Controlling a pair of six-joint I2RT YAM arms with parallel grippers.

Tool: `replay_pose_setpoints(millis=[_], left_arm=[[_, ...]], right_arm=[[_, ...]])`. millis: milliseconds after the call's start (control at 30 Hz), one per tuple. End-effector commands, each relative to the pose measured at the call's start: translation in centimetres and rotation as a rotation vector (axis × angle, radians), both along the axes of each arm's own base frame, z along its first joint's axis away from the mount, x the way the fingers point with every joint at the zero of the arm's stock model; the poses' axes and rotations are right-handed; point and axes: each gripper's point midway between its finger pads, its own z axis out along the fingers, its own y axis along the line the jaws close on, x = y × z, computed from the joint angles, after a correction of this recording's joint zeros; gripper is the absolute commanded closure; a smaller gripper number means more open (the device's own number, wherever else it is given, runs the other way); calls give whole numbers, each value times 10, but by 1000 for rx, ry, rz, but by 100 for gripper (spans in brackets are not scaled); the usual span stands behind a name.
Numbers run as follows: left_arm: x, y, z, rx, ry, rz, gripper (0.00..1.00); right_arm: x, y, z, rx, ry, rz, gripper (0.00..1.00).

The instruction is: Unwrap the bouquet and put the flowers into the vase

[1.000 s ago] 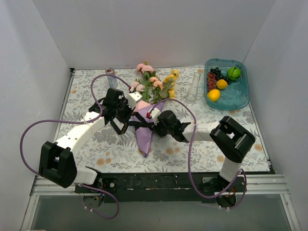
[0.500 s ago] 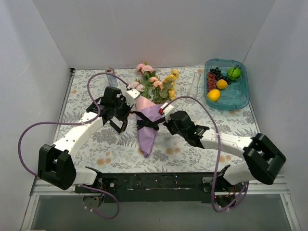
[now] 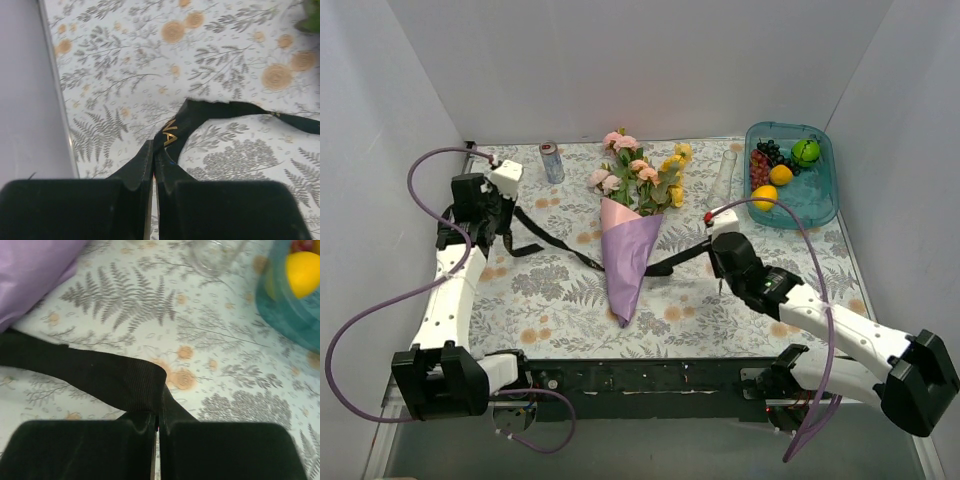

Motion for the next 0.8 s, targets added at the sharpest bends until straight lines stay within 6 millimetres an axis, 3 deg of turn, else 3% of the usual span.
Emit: replay_pose_setpoints(millis=[0,133,200,233,267,333,367,467,567,600,733,767], left_arm=[[-12,28,6,21,-13,14,100],[-24,60,-7,27,38,61,100],[-30,64,-16,19,72,56,98],[-34,66,-22,17,93,55,85],[-39,64,-28,16,119,41,59],[-41,61,-28,6,121,30,13],[-40,60,-24,-6,111,38,5],[-35,53,-7,-41,83,16,2],[-31,36,4,-120,87,-46,2],[-25,30,20,-144,57,-70,2],[-13,-13,41,-318,77,-193,2],[-11,-23,43,-352,85,-216,2]], right_arm=[[6,-60,22,48,-36,-261,99],[9,-102,33,60,-53,-412,99],[7,-116,31,46,-44,-463,94],[7,-119,30,42,-41,-470,83],[7,-121,27,36,-31,-480,59],[4,-127,23,14,-8,-513,43],[7,-127,25,24,-3,-539,30],[8,-131,35,11,3,-573,14],[10,-134,55,7,-31,-572,12],[14,-130,70,33,-57,-558,11],[22,-98,100,100,-85,-421,7],[20,-75,99,60,-82,-337,7]])
